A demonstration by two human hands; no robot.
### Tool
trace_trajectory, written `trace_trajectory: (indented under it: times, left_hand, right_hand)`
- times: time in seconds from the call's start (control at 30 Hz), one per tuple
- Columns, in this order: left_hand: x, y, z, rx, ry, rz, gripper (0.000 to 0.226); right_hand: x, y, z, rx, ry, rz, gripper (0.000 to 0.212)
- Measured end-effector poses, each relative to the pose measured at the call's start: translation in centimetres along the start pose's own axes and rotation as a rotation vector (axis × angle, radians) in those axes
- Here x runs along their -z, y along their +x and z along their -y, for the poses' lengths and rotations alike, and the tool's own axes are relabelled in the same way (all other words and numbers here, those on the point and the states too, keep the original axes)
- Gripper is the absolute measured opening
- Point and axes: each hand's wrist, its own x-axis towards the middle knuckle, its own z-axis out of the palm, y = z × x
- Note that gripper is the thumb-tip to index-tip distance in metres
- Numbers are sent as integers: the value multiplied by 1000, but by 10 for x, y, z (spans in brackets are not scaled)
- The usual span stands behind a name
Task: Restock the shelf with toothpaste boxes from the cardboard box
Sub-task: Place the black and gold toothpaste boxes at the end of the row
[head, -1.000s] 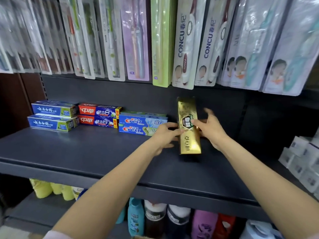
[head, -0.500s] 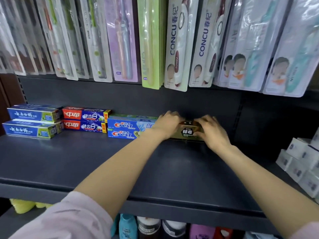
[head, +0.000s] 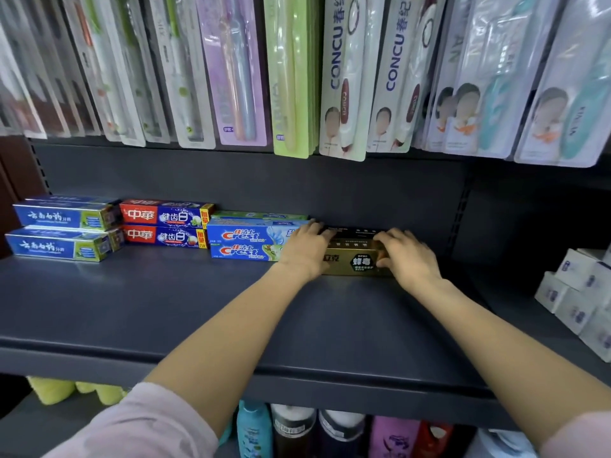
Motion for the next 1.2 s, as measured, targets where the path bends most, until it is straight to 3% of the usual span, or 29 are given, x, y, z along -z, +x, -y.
trace_trajectory:
  times: [0.67,0.87,1.2]
  left_hand:
    - [2,-5,20,35,41,-25,69]
    - [0,-5,22,38,56,-37,83]
    - [-3,-2,11,48,82,-116,53]
  right_hand:
    - [13,15,12,-119,-32,85,41]
    - [23,14,0,-168,-26,50,37]
    - [-1,6,2,-28,32,36,52]
